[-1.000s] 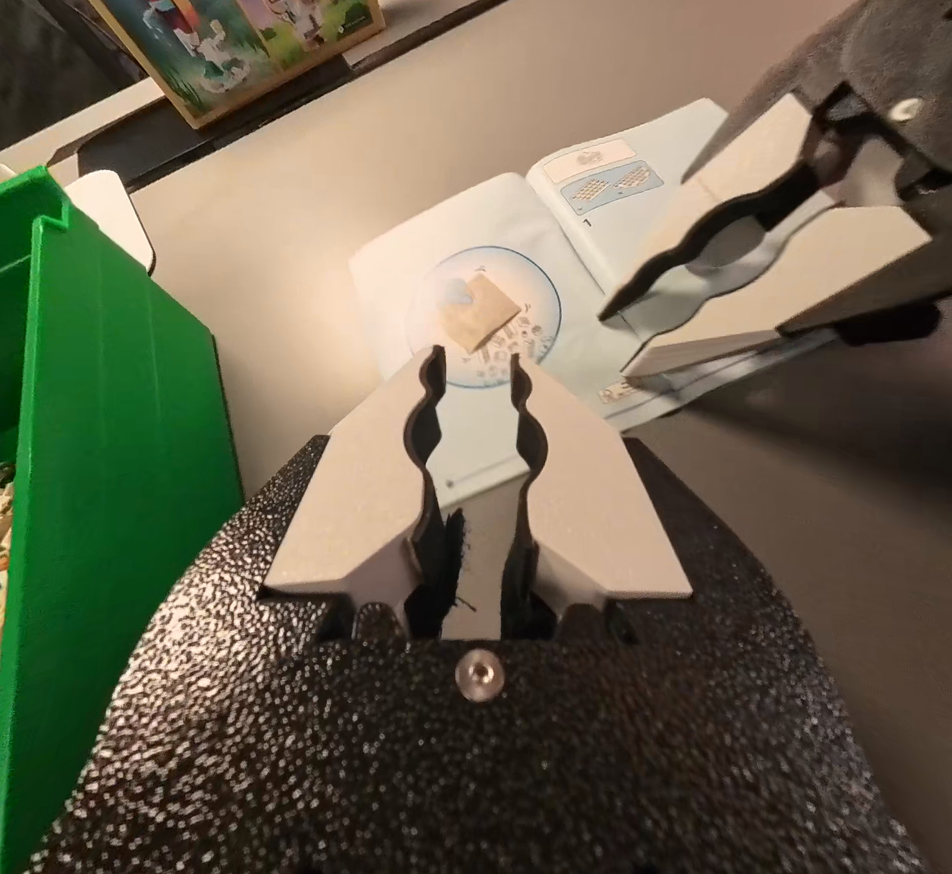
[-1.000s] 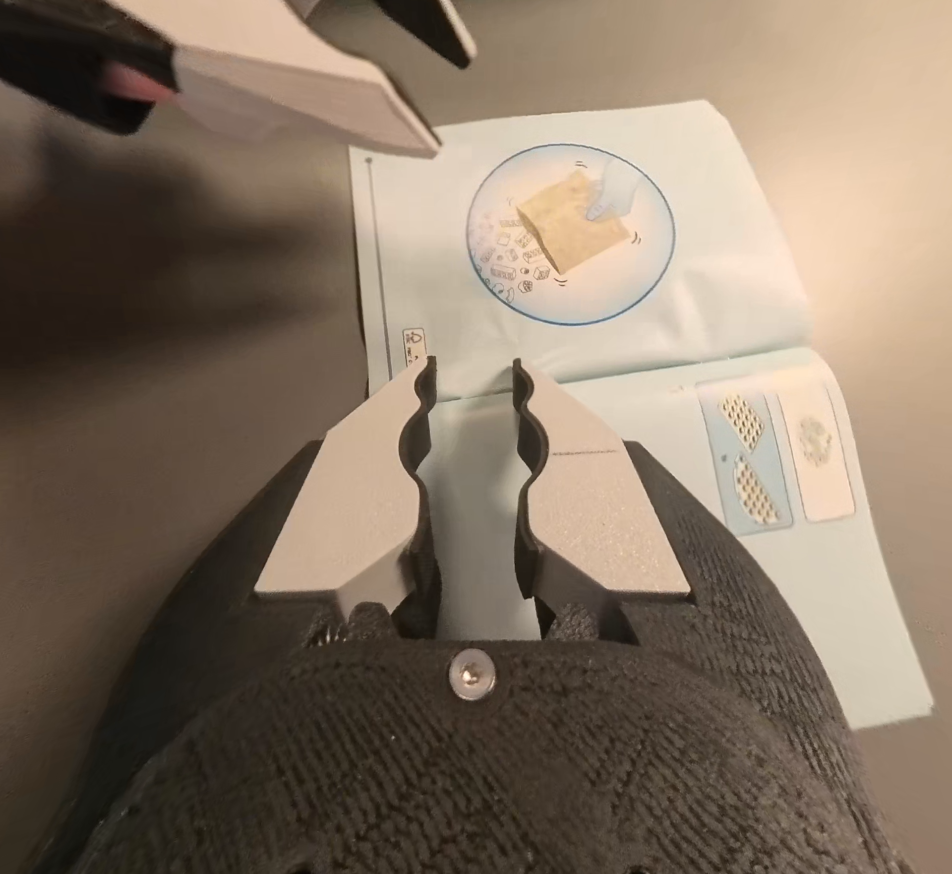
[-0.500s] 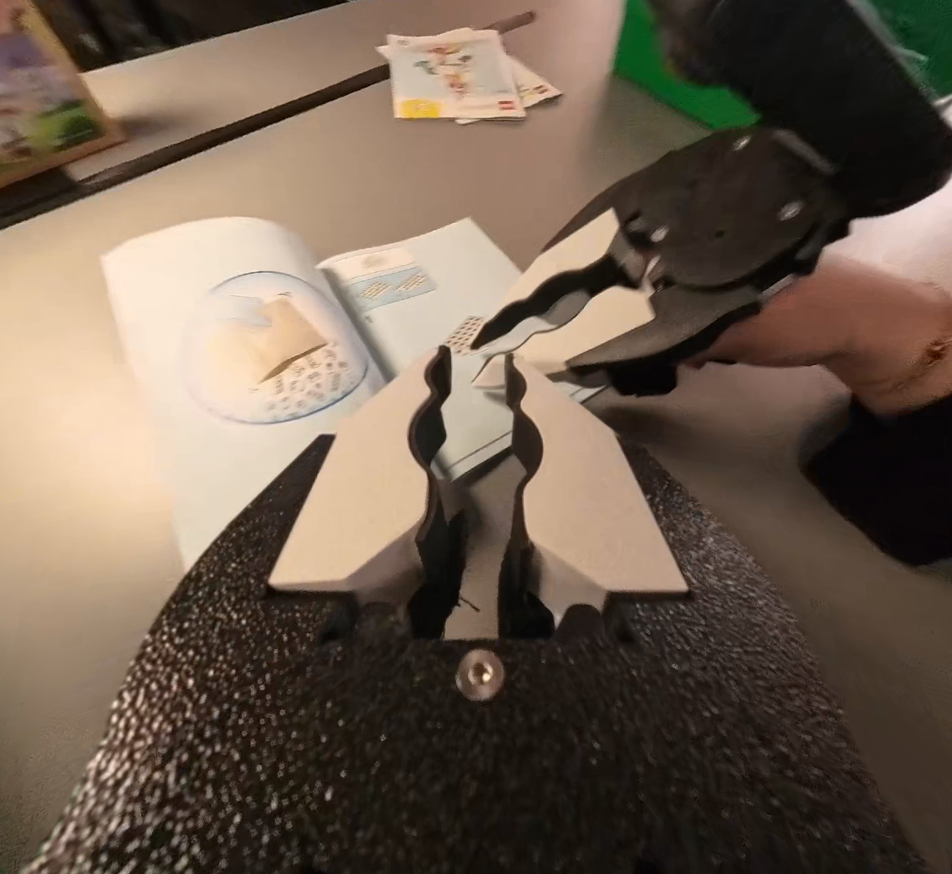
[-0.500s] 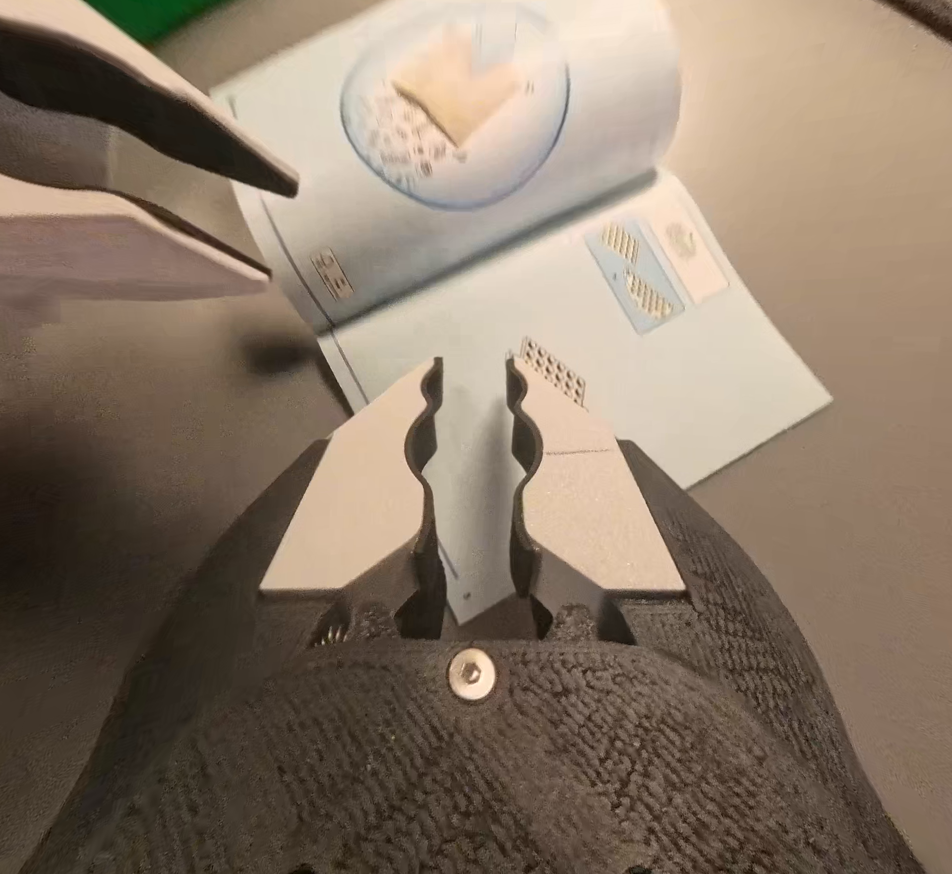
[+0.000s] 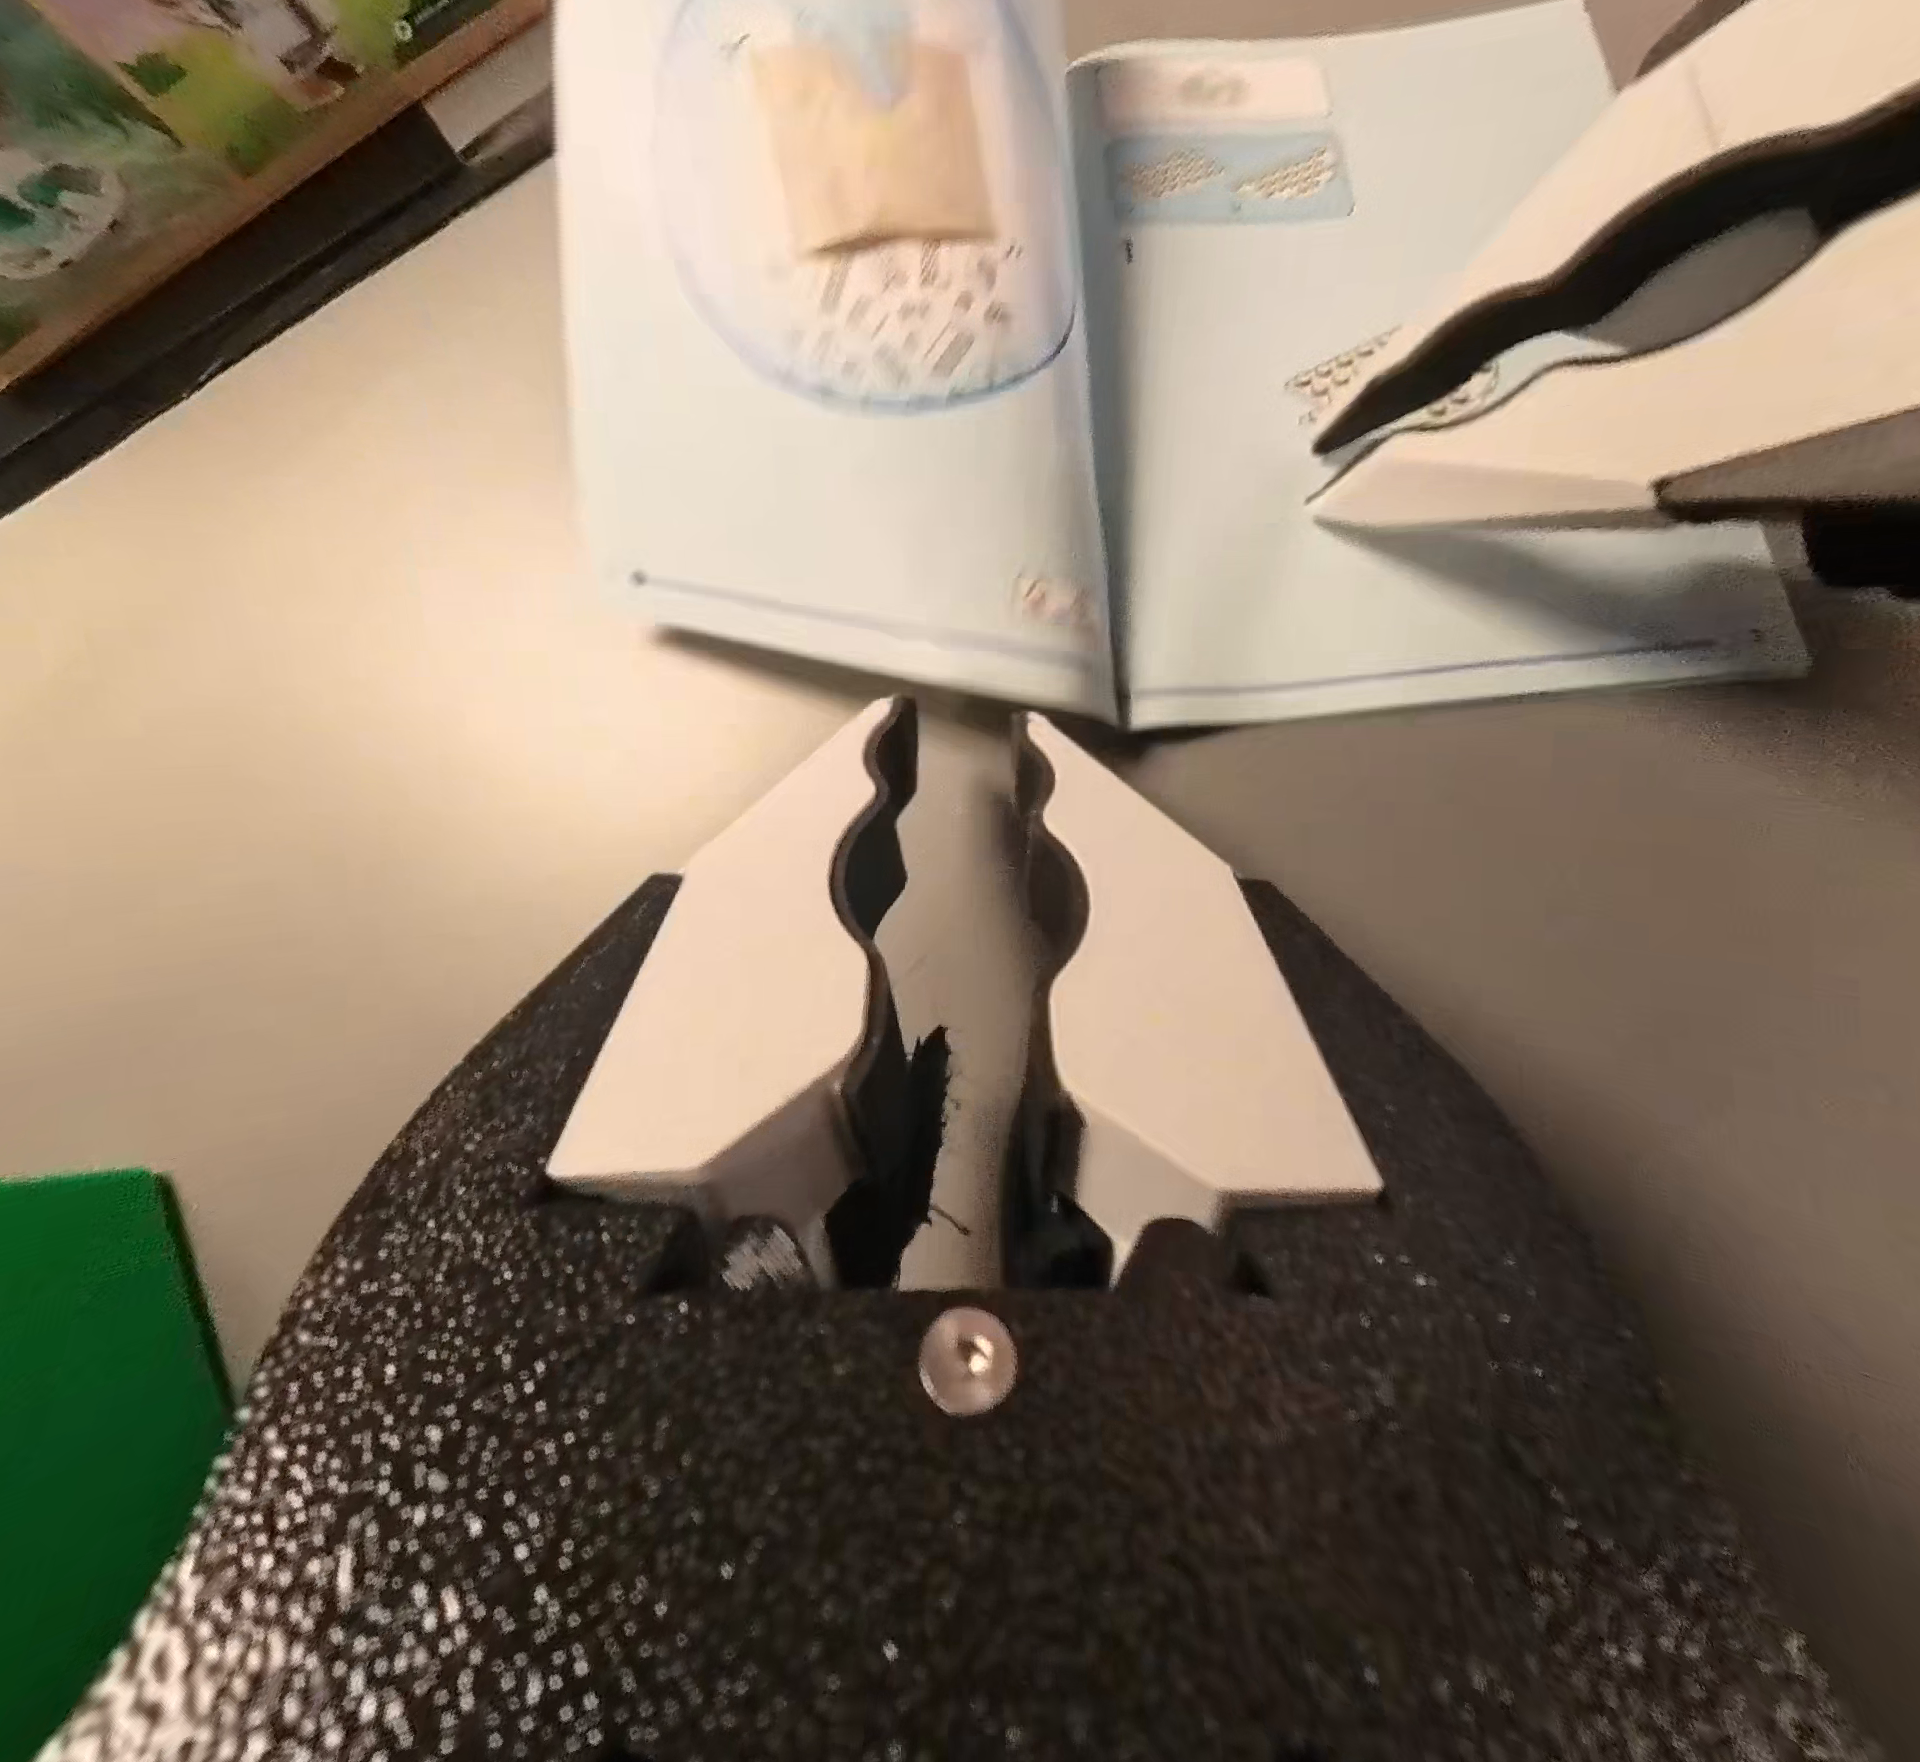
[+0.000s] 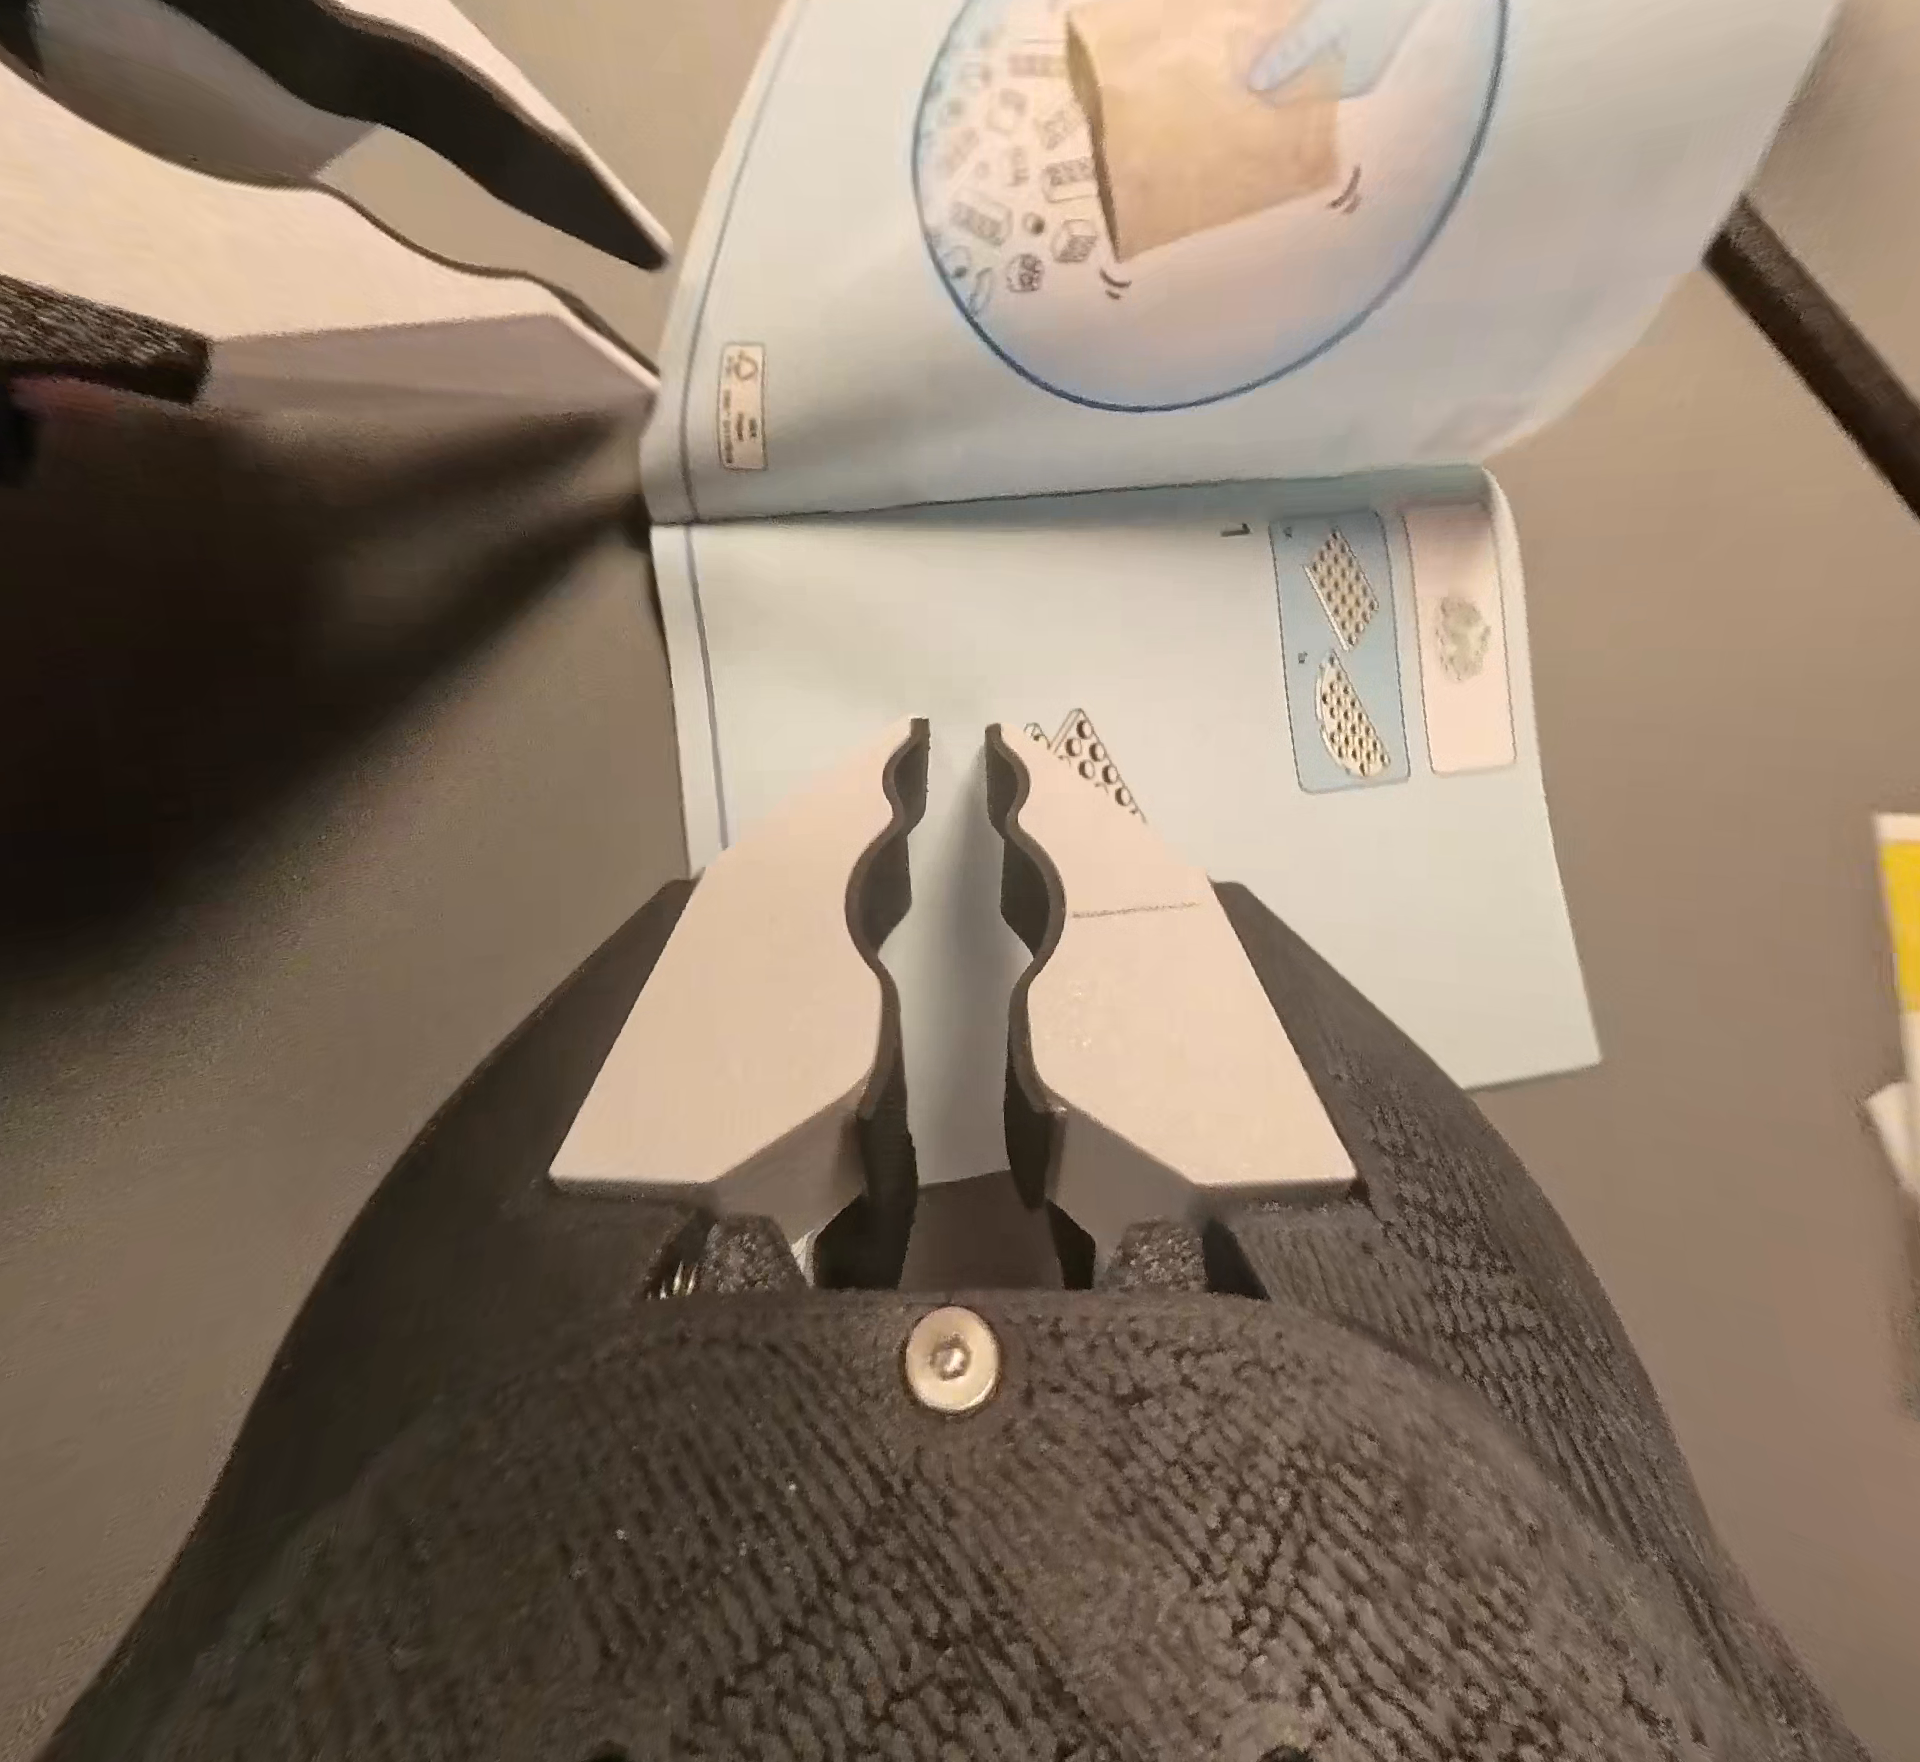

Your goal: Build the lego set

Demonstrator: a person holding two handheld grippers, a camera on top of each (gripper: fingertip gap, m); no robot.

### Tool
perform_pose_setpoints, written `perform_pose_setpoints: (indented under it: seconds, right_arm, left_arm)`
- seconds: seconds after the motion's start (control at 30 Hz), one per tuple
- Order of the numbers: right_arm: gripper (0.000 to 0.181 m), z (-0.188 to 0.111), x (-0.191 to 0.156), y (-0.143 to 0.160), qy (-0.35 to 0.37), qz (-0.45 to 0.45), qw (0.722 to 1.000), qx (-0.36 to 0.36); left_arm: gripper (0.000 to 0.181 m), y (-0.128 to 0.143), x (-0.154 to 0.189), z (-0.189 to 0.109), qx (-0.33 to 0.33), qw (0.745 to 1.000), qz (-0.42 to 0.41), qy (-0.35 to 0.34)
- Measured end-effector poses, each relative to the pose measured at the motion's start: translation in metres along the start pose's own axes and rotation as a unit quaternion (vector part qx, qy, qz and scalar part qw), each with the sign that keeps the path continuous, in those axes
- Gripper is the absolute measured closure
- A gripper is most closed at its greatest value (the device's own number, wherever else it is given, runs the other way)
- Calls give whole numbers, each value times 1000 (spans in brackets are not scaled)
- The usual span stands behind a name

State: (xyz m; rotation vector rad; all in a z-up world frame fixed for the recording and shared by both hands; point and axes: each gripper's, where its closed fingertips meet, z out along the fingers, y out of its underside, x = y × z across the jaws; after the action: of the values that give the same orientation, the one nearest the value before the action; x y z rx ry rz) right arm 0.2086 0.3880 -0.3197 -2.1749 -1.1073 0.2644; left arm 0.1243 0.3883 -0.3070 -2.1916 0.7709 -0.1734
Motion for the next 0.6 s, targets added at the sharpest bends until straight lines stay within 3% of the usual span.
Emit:
perform_pose_setpoints:
  seconds: [0.1, 0.27, 0.43, 0.6]
  right_arm:
    - [172, 8, 28, -4, -8, -12, 1000, -8]
    - [168, 15, 62, -18, 9, 52, 999, 2]
    - [169, 22, 79, -49, 55, 90, 992, 62]
    - [169, 48, 80, -62, 58, 89, 994, 34]
  left_arm:
    - [166, -13, -1, 5, 13, 999, -23, 19]
    - [164, -27, -6, 10, 44, 996, -66, 40]
    - [161, -34, -16, 12, 68, 990, -105, 57]
    - [165, -46, -23, 6, 108, 987, -107, 54]
